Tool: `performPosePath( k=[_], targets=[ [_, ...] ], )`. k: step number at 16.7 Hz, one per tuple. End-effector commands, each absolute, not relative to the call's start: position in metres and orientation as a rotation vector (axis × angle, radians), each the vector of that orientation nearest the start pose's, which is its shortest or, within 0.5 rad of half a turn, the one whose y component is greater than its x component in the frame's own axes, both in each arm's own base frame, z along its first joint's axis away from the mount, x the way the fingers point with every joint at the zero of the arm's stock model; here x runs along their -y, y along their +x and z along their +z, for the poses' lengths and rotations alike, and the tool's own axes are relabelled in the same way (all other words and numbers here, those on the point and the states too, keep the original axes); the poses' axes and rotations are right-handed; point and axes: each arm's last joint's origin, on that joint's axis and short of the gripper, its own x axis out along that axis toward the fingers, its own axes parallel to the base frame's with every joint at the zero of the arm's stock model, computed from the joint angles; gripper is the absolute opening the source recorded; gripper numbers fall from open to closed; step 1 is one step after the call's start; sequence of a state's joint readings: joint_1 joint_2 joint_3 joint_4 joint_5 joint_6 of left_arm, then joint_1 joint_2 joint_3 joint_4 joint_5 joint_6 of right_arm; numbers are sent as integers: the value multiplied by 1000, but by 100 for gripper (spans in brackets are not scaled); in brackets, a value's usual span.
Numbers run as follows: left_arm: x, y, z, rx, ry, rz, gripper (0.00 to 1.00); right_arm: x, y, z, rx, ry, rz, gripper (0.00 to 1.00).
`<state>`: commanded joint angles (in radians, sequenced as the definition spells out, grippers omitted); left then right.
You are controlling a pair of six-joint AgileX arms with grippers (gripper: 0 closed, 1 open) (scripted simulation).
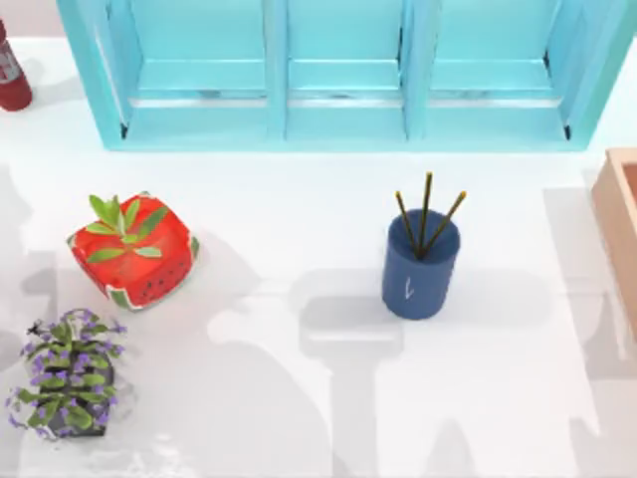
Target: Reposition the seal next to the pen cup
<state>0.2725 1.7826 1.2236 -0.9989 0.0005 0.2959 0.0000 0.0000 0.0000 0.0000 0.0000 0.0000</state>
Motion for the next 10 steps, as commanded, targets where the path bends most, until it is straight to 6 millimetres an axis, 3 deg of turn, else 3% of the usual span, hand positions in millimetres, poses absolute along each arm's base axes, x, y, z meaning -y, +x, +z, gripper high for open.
performPosePath(
  k=[3,8,10],
  targets=[
    [-88,306,153,-1568,16,-15,100,1,106,160,0,0,0,100],
    [-88,305,149,-1571,15,-16,100,1,106,160,0,0,0,100],
    [-88,305,149,-1571,15,-16,85,1,106,160,0,0,0,100]
  ],
)
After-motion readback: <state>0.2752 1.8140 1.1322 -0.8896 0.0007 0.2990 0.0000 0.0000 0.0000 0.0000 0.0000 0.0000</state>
